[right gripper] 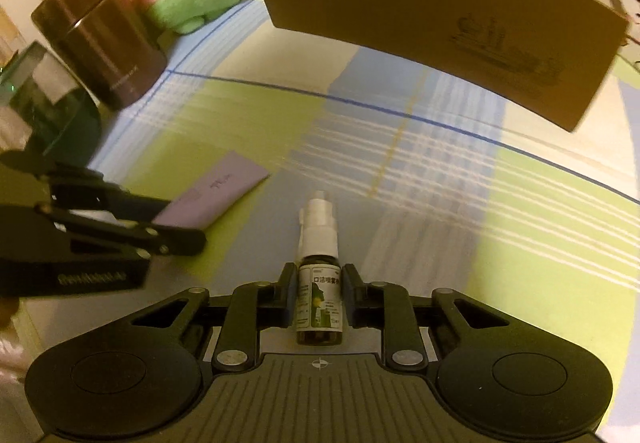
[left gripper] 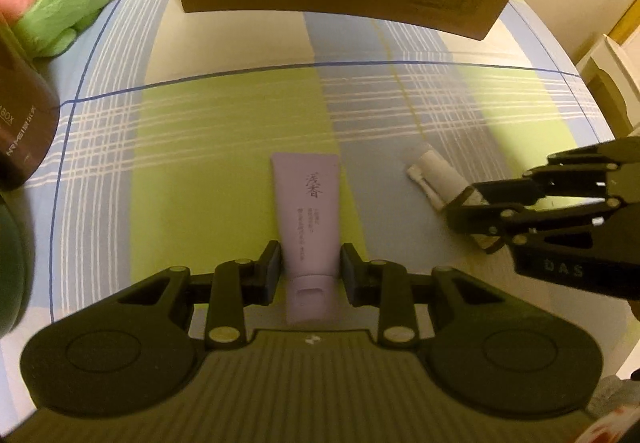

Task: Organize rigid objects
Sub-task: 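Lift the tube with the left gripper while the right lifts the spray bottle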

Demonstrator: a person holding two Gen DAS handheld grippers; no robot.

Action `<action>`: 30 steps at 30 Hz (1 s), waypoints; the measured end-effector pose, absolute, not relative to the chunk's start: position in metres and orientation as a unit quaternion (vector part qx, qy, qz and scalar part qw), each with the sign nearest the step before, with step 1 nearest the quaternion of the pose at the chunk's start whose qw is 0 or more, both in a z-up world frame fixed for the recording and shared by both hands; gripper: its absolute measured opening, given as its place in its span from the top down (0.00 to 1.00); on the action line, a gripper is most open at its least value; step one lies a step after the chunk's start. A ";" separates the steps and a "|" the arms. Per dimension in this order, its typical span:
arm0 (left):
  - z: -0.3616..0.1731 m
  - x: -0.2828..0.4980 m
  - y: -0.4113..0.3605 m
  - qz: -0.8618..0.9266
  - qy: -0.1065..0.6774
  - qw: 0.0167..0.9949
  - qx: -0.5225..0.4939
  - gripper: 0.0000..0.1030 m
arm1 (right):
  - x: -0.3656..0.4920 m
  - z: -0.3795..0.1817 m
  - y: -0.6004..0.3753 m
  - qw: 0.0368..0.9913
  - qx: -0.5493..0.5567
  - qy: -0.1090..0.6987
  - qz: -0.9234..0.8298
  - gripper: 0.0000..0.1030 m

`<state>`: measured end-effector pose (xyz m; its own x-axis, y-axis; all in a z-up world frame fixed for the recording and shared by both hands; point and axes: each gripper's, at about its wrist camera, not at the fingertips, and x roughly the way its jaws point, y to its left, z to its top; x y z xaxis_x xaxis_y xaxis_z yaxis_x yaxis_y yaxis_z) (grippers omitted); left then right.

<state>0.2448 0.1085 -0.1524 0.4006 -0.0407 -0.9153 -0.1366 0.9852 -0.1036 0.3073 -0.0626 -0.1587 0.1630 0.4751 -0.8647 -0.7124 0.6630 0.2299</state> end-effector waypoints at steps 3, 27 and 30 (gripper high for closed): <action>-0.153 0.249 0.109 0.033 0.549 0.831 -0.085 0.72 | 0.300 -0.159 -0.069 0.763 -0.116 0.501 0.391 0.77; -0.154 0.257 0.094 0.056 0.557 0.828 -0.038 0.72 | 0.283 -0.163 -0.054 0.784 -0.173 0.459 0.379 0.77; -0.154 0.256 0.093 0.052 0.552 0.832 -0.035 0.72 | 0.282 -0.163 -0.054 0.785 -0.170 0.460 0.380 0.77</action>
